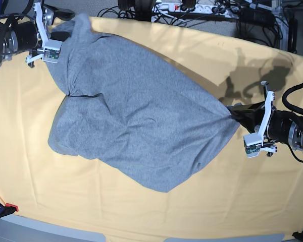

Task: Layout the t-shirt on the table in an organized manner, then fold the t-shirt properly
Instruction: 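Stretch the shirt between both grippers, pulling them apart, then regrasp the shirt corner with the right gripper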

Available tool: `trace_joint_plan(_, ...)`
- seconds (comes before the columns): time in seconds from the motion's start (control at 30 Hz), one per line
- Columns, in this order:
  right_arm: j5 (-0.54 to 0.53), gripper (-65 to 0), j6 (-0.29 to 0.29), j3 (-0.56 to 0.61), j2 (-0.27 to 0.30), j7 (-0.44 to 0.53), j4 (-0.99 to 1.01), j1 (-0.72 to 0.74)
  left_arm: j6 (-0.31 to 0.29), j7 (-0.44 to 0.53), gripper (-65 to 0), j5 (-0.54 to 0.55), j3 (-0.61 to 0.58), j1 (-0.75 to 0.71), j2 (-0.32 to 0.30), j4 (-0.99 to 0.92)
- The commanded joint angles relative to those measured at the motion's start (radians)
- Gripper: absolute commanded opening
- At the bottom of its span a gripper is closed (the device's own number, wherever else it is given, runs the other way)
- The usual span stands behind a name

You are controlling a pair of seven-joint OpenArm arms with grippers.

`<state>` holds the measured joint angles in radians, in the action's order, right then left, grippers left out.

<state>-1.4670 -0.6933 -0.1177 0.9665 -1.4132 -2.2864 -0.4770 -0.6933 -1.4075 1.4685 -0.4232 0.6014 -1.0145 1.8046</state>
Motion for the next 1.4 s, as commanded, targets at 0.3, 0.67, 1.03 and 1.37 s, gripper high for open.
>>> trace_joint_plan(0.3,0.162,-26.2,0.008,-0.277,-0.102,0.074,-0.050,0.072,-0.005,0.011,-65.0,0.015,0.014,0.022,-0.019,-0.136)
trace_joint_plan(0.67,0.544,-26.2,0.175,-0.275,-0.444,0.299,0.152,0.085,-0.005,0.011,-65.0,0.015,0.014,0.022,-0.013,-0.163)
trace_joint_plan(1.03,0.607,-26.3,0.177,-0.275,-0.616,0.303,0.397,0.156,-0.005,0.011,-65.0,0.015,0.014,0.016,-0.014,-0.163)
trace_joint_plan(1.37,0.655,-26.3,0.188,-0.286,-0.645,0.304,0.425,0.159,-0.005,0.011,-65.0,0.015,0.014,0.008,-0.013,-0.162)
